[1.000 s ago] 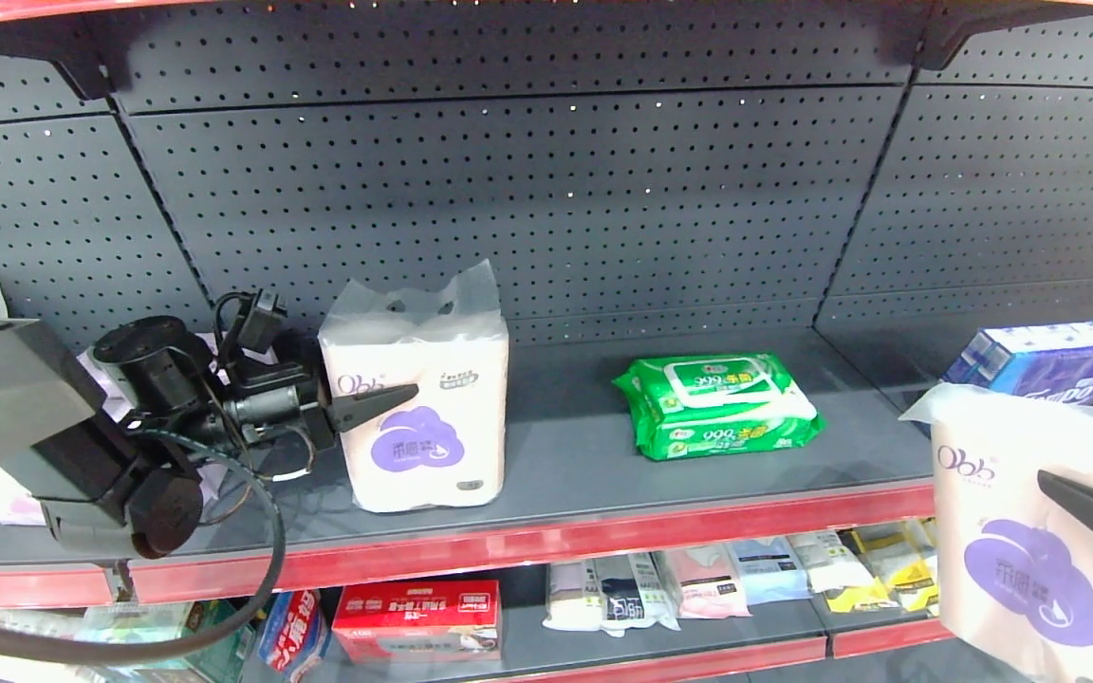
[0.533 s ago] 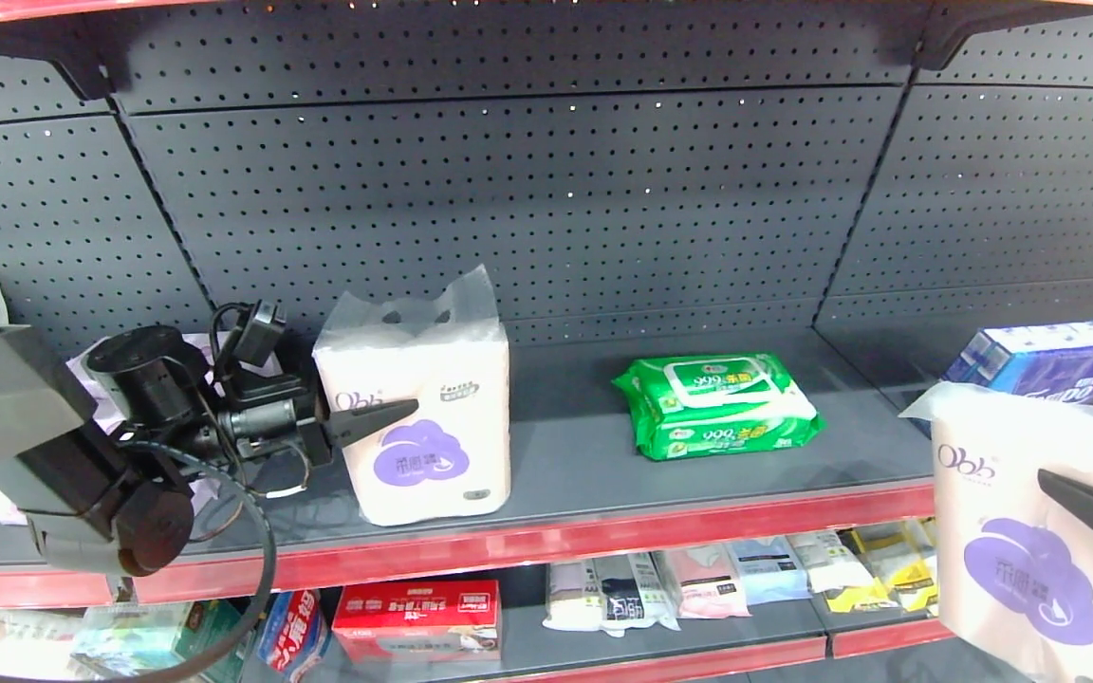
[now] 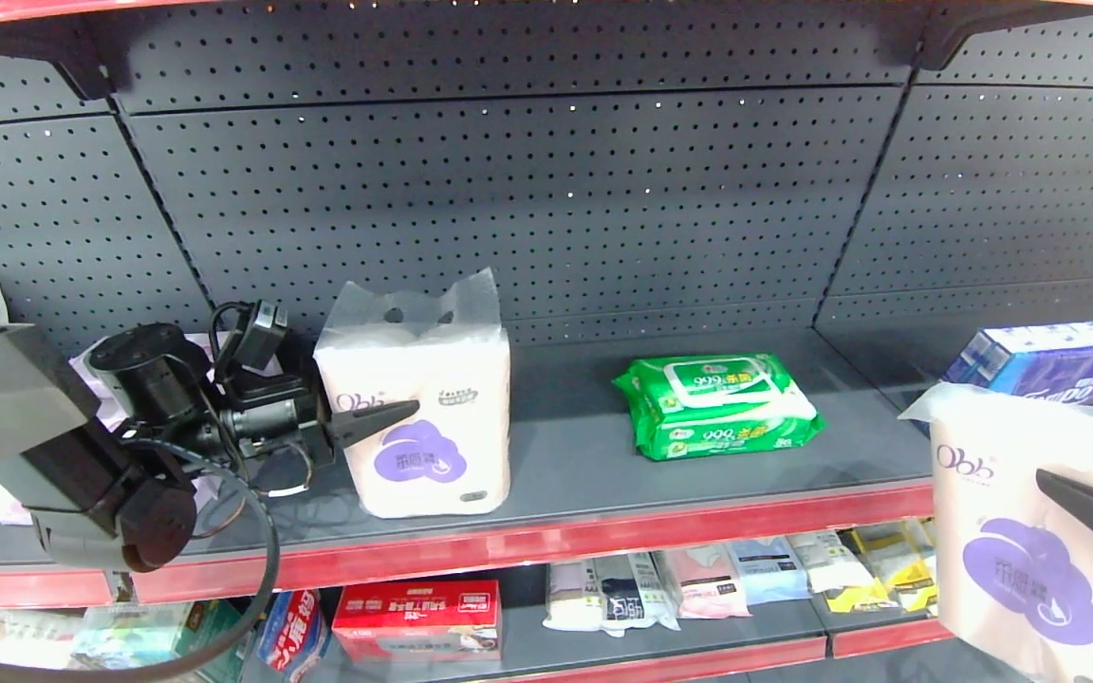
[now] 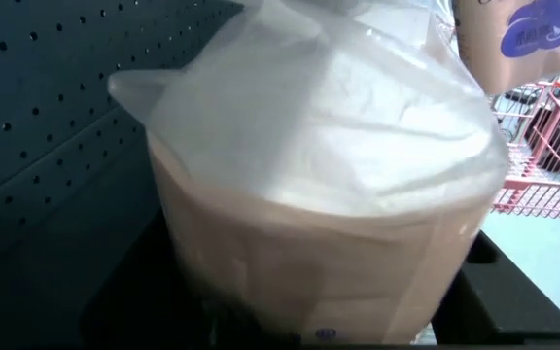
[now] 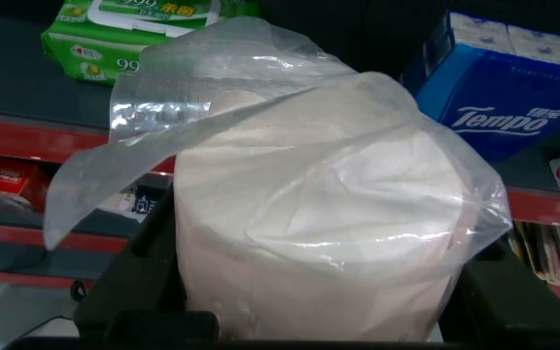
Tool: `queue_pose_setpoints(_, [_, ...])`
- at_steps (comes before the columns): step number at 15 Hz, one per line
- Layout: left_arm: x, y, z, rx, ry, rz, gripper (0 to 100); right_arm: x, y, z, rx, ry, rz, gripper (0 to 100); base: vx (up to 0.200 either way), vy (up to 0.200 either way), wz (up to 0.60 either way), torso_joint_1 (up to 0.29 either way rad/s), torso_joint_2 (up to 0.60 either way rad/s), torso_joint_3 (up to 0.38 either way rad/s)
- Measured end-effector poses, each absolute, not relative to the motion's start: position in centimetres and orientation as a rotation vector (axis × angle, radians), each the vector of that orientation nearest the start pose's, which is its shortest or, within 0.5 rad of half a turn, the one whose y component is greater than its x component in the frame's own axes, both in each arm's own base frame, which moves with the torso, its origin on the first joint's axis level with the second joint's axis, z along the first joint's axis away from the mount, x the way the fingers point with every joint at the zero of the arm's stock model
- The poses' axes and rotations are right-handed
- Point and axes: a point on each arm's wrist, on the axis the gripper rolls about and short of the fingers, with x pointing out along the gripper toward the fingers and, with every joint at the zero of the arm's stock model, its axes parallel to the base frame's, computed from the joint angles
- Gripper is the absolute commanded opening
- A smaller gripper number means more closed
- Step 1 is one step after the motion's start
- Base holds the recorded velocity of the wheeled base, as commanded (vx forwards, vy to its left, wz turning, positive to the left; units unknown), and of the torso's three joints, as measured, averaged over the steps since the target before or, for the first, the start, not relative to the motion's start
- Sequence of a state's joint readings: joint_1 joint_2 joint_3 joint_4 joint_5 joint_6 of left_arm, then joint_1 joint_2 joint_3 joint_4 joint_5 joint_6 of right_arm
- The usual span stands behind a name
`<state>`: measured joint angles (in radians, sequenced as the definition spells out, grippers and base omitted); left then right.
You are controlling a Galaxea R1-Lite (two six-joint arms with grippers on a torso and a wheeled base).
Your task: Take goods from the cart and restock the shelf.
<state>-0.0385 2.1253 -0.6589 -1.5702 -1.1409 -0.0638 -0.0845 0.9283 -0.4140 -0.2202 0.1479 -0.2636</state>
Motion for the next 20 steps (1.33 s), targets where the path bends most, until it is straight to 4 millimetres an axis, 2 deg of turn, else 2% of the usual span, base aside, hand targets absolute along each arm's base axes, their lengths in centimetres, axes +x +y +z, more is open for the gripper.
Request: queue_pose_setpoints(20, [33.48, -3.43, 9.69, 0.022, -0.063, -1.152, 0, 10.87, -0.59, 18.91, -0.227, 0.291, 0.101, 0, 0.000, 0.000, 0.00, 0.000, 0.00, 0.000])
